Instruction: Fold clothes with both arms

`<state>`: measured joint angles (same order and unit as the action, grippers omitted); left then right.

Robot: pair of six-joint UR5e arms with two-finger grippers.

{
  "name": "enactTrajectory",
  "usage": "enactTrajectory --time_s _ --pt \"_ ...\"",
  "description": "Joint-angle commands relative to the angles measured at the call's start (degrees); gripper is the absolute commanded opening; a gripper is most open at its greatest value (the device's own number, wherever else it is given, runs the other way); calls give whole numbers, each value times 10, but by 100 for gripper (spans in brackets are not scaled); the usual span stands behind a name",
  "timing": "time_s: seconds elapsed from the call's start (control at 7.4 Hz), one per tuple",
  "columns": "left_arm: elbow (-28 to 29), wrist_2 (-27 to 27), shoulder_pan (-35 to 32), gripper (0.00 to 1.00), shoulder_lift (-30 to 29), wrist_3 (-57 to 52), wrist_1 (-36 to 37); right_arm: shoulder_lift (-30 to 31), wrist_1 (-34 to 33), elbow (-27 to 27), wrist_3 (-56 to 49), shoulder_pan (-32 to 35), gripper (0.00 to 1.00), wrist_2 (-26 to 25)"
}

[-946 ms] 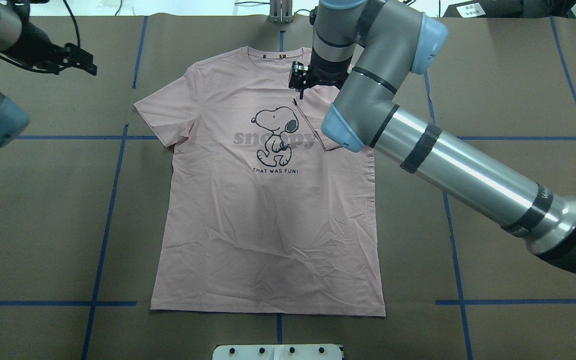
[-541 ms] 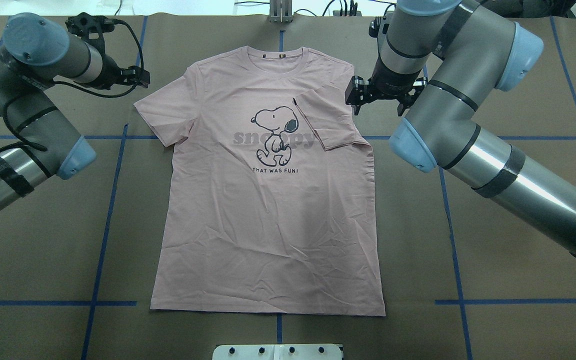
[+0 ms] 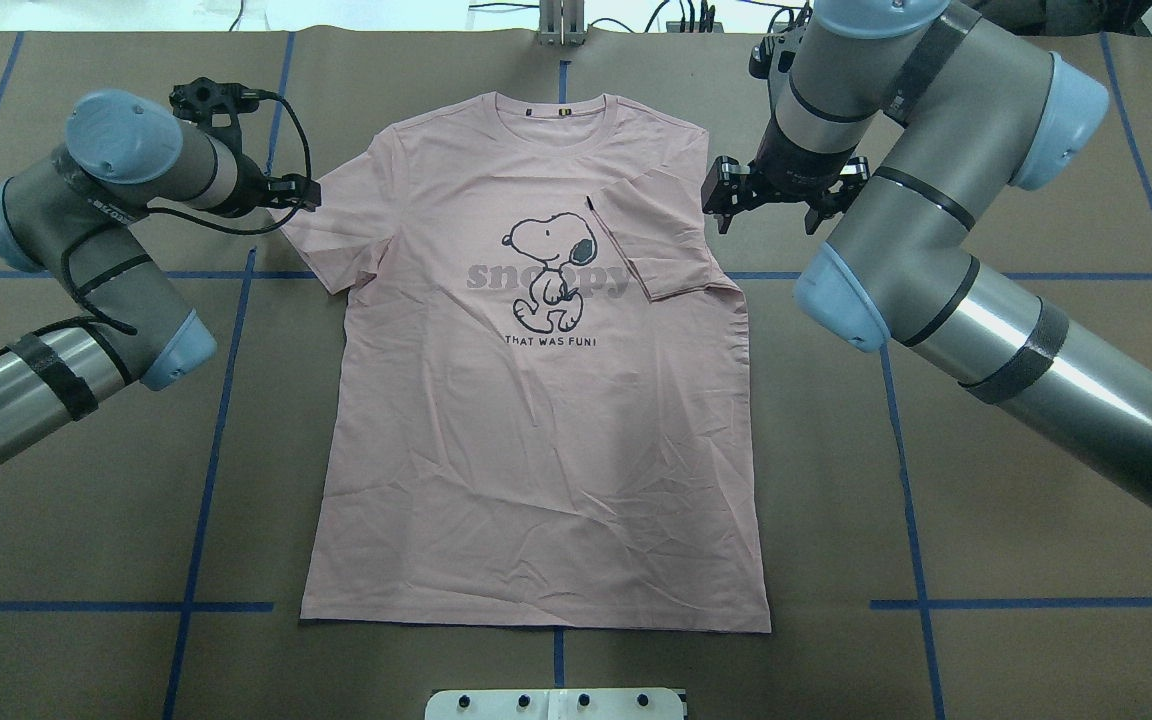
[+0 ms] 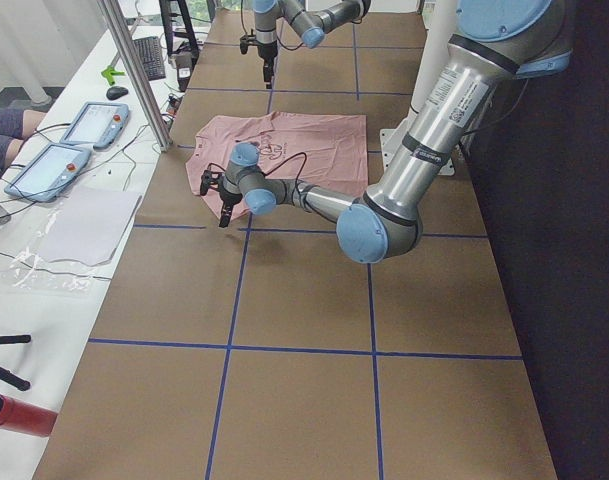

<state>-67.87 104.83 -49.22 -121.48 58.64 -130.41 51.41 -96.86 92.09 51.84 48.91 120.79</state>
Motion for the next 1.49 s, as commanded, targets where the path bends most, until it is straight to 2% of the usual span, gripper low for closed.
enactTrajectory --time_s 0.0,0.14,0.41,0.54,0.68,0.95,1.35 --pt "13 0 3 98 -1 0 -10 -1 0 0 0 0 100 0" --pt "13 0 3 93 -2 -1 -10 -1 0 0 0 0 100 0" --pt "13 0 3 68 -8 2 -8 -1 0 0 0 0 100 0" --pt "14 0 3 48 -10 1 -6 -1 0 0 0 0 100 0" --pt "16 0 3 35 -11 -2 -5 -2 0 2 0 0 100 1" --pt "15 1 4 0 -13 -6 -6 -1 0 1 0 2 100 0" --pt "9 6 -2 0 -24 15 4 -1 0 0 -2 5 100 0"
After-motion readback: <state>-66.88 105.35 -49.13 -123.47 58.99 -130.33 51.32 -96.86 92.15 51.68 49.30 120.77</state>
